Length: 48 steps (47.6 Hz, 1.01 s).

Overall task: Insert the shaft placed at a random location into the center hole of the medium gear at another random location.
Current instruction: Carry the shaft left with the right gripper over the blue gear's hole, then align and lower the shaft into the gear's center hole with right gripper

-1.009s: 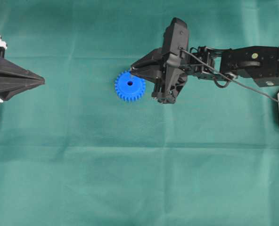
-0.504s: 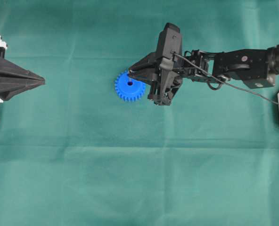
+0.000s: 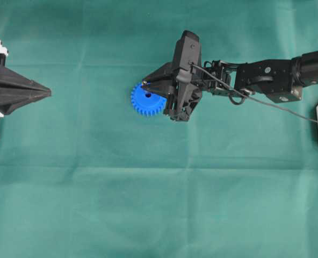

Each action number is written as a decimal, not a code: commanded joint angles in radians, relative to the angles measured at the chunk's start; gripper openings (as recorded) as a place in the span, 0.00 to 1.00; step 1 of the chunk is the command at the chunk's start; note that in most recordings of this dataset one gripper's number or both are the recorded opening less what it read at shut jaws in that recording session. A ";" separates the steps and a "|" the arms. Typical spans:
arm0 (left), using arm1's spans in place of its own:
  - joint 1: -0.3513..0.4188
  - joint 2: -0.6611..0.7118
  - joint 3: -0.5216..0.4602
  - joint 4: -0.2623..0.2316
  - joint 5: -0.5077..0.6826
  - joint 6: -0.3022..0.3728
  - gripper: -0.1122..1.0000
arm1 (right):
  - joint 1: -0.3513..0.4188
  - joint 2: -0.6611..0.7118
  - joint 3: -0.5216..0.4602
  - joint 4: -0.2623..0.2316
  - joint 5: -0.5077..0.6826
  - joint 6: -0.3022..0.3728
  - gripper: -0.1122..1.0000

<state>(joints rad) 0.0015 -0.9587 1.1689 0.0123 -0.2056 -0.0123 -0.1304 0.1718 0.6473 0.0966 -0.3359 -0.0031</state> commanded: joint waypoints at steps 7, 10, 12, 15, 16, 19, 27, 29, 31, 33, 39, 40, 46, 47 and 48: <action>0.000 0.008 -0.017 0.002 -0.005 -0.002 0.10 | -0.002 -0.026 -0.008 0.003 0.008 0.000 0.22; 0.002 0.008 -0.017 0.002 -0.005 -0.002 0.10 | -0.002 -0.049 -0.006 0.003 0.011 -0.002 0.22; 0.000 0.008 -0.017 0.002 -0.005 0.000 0.10 | 0.000 -0.064 -0.005 0.002 0.012 -0.003 0.22; 0.000 0.008 -0.017 0.002 -0.005 -0.002 0.10 | -0.002 -0.086 0.002 0.000 0.014 -0.003 0.22; 0.000 0.008 -0.017 0.002 -0.005 -0.002 0.10 | -0.002 -0.092 0.005 0.000 0.014 -0.003 0.22; 0.000 0.008 -0.017 0.002 -0.003 -0.002 0.11 | -0.002 -0.110 0.011 0.000 0.014 -0.003 0.22; 0.000 0.008 -0.017 0.002 -0.005 0.000 0.10 | 0.005 -0.117 0.017 0.000 0.012 -0.003 0.22; 0.000 0.008 -0.017 0.002 -0.005 -0.002 0.10 | 0.011 -0.117 0.017 0.000 0.009 -0.003 0.22; 0.000 0.008 -0.017 0.002 -0.005 0.000 0.10 | 0.017 -0.115 0.015 0.002 0.008 -0.003 0.22; 0.002 0.008 -0.015 0.002 -0.005 0.000 0.10 | 0.021 -0.110 0.014 0.000 0.006 -0.003 0.22; 0.000 0.008 -0.017 0.002 -0.005 0.000 0.10 | 0.025 -0.087 0.011 0.003 0.002 -0.003 0.22; 0.000 0.008 -0.017 0.002 -0.005 0.000 0.10 | 0.025 -0.083 0.012 0.002 0.000 -0.003 0.22; 0.000 0.008 -0.015 0.002 -0.005 0.000 0.10 | 0.025 -0.055 0.011 0.003 -0.020 -0.003 0.22; 0.000 0.008 -0.017 0.002 -0.005 0.000 0.11 | 0.025 -0.051 0.011 0.003 -0.021 -0.003 0.22; 0.000 0.008 -0.015 0.002 -0.005 -0.002 0.10 | 0.025 -0.048 0.011 0.003 -0.026 -0.003 0.22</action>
<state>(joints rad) 0.0015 -0.9603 1.1689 0.0123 -0.2040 -0.0123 -0.1058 0.1289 0.6750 0.0966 -0.3375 -0.0046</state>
